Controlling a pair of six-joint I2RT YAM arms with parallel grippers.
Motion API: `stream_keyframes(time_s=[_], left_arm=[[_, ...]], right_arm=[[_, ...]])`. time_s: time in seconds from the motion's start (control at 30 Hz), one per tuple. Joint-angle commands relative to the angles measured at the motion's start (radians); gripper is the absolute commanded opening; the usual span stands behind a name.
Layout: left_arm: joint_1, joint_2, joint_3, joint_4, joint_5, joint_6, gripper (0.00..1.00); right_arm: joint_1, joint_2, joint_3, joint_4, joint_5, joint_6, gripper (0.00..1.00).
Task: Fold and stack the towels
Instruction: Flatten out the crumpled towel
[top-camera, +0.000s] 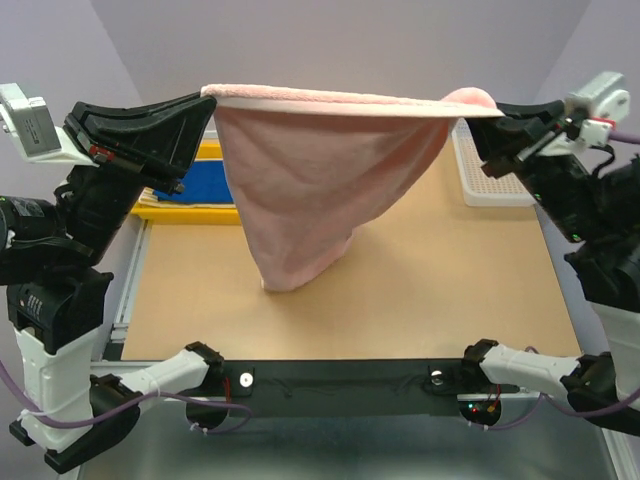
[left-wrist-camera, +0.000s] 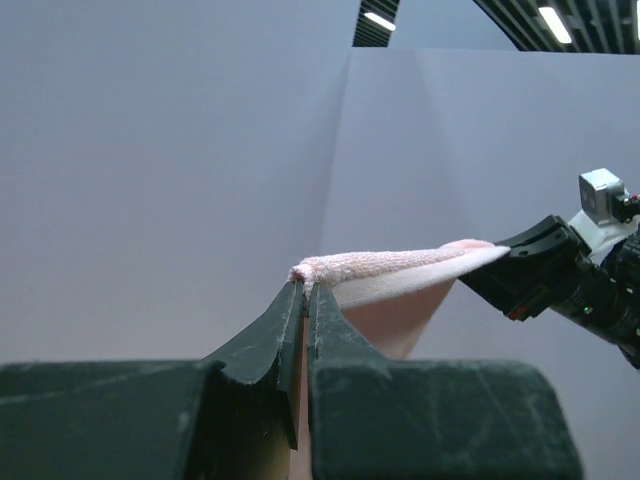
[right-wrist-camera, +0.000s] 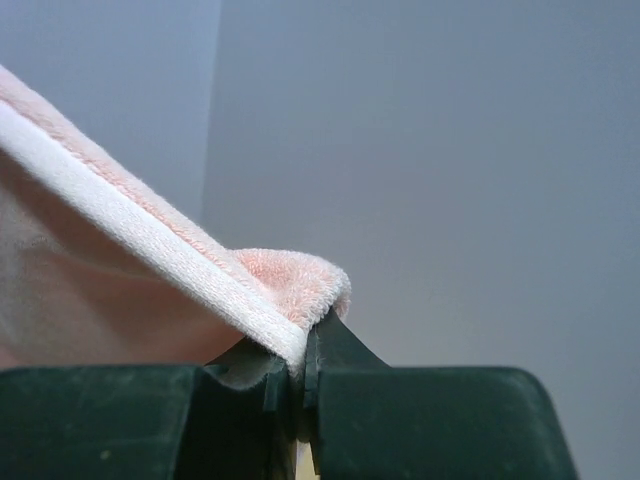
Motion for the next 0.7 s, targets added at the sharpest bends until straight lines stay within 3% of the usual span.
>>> stream_keyframes(time_s=[0.0,0.17,0.33,0.5,0.67], left_arm=[[0.029,-0.056,0.078,0.124,-0.058,0.042,0.00],[0.029,-0.029,0.117,0.113,-0.055,0.025,0.00],[0.029,0.049,0.141,0.113,-0.260,0.031,0.00],[0.029,0.235,0.233,0.090,-0.470,0.136,0.00],[0.047,0.368,0.108,0.161,-0.575,0.214,0.00]], right_arm=[[-0.034,-0.100,0.087,0.010,-0.006,0.039,0.00],[-0.032,-0.057,0.178,-0.001,-0.029,0.042,0.01],[-0.032,0.081,0.294,-0.002,0.035,0.002,0.00],[-0.034,0.251,0.425,0.007,0.250,-0.111,0.00],[-0.043,0.409,0.332,0.093,0.437,-0.268,0.00]])
